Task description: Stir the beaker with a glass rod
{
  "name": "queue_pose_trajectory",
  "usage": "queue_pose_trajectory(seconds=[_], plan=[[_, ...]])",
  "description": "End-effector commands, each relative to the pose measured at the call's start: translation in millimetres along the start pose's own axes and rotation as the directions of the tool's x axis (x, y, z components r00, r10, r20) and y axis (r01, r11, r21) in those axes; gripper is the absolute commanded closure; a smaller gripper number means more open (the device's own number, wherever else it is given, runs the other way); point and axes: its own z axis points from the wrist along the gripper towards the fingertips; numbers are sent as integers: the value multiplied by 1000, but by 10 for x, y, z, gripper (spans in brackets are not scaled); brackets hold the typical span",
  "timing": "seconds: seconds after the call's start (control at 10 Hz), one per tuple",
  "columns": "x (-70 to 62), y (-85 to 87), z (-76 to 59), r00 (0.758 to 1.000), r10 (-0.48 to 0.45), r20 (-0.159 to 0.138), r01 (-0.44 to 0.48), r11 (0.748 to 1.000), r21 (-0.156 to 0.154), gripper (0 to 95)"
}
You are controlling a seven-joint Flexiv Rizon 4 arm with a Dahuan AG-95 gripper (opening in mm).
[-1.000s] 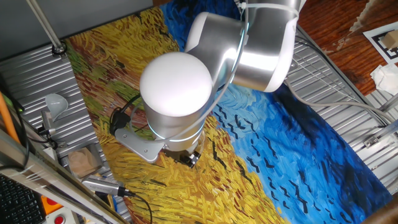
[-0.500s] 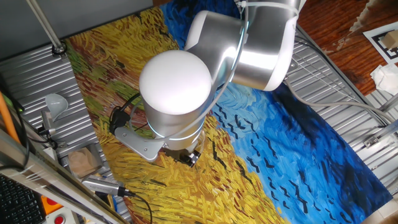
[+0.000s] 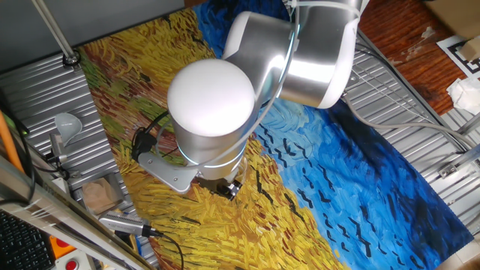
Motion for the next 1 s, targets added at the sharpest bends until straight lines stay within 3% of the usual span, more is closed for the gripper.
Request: queue_pose_trajectory(seconds=[0.1,1.0], plan=[[5,1,-7,1000,1,3,-1,1000,-3,950],[53,-46,-74,1000,-6,11,6,1000,-16,950]])
